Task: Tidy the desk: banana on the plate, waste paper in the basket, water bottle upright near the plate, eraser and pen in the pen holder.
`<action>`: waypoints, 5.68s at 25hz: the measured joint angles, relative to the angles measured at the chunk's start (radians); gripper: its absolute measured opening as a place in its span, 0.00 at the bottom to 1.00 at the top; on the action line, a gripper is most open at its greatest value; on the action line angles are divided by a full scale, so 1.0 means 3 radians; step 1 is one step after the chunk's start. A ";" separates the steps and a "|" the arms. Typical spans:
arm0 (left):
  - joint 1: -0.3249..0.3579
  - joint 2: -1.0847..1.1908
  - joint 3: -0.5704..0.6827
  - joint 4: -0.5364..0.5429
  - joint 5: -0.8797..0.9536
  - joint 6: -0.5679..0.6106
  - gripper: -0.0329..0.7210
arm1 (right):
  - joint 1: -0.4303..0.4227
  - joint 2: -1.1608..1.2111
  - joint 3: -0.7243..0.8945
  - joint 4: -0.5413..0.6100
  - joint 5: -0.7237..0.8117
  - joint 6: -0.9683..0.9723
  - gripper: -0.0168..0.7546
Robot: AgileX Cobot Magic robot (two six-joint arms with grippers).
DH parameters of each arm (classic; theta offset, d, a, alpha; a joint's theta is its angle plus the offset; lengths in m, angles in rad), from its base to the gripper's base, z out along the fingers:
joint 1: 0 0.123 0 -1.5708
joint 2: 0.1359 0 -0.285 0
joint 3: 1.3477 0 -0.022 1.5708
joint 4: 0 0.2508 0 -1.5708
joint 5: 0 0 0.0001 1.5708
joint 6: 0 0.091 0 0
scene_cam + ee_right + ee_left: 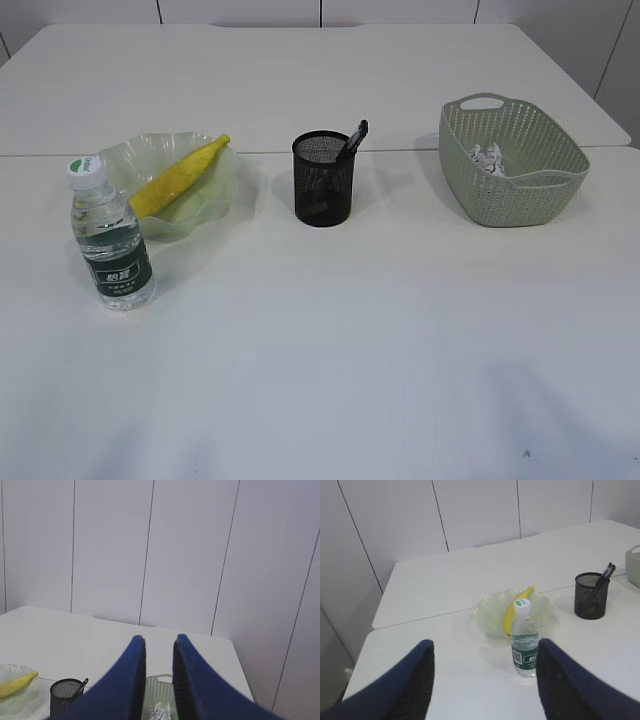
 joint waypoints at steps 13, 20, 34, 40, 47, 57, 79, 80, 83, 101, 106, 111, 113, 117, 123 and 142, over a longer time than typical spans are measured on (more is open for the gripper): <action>0.0000 0.0000 0.0235 -0.0006 0.0094 0.0002 0.65 | 0.0000 -0.0179 0.0000 0.0113 0.0255 -0.0005 0.21; 0.0000 0.0000 0.0433 -0.0033 0.0169 0.0002 0.64 | 0.0000 -0.0308 0.0000 0.0214 0.0360 -0.0014 0.21; 0.0000 0.0000 0.0672 -0.0155 0.0577 0.0081 0.62 | 0.0000 -0.0395 0.0000 0.0578 0.0579 -0.0355 0.21; 0.0000 0.0000 0.0672 -0.0155 0.0593 0.0088 0.59 | 0.0000 -0.0560 0.0000 0.0592 0.0713 -0.0365 0.21; 0.0000 0.0000 0.0672 -0.0155 0.0593 0.0100 0.59 | 0.0000 -0.0583 0.0000 0.0603 0.0782 -0.0371 0.21; 0.0000 0.0000 0.0672 -0.0156 0.0593 0.0100 0.58 | 0.0000 -0.0738 0.0049 0.0663 0.1119 -0.0506 0.21; 0.0000 0.0000 0.0672 -0.0251 0.0593 0.0100 0.56 | 0.0000 -0.1054 0.0235 0.0849 0.1369 -0.0570 0.21; 0.0000 0.0000 0.0672 -0.0251 0.0593 0.0100 0.56 | 0.0000 -0.1069 0.0259 0.0862 0.1399 -0.0576 0.21; 0.0000 0.0000 0.0672 -0.0251 0.0593 0.0100 0.56 | 0.0000 -0.1075 0.0304 0.0926 0.1517 -0.0576 0.21; 0.0000 0.0000 0.0672 -0.0251 0.0593 0.0100 0.55 | 0.0000 -0.1075 0.0744 0.1086 0.1819 -0.0589 0.21; 0.0000 0.0000 0.0672 -0.0251 0.0593 0.0100 0.55 | 0.0000 -0.1075 0.0744 0.1062 0.1819 -0.0589 0.21; 0.0000 0.0000 0.0672 -0.0251 0.0593 0.0100 0.55 | 0.0000 -0.1075 0.0744 0.1027 0.1851 -0.0589 0.26; 0.0000 0.0000 0.0672 -0.0251 0.0593 0.0100 0.55 | 0.0000 -0.1075 0.0748 0.1022 0.1908 -0.0589 0.30; 0.0000 0.0000 0.0672 -0.0251 0.0593 0.0100 0.55 | 0.0000 -0.1075 0.0820 0.1014 0.2027 -0.0589 0.34; 0.0000 0.0000 0.0672 -0.0251 0.0593 0.0100 0.55 | 0.0000 -0.1075 0.0919 0.1034 0.2204 -0.0604 0.34; 0.0000 0.0000 0.0672 -0.0251 0.0593 0.0100 0.55 | 0.0000 -0.1075 0.1185 0.0989 0.2264 -0.0662 0.35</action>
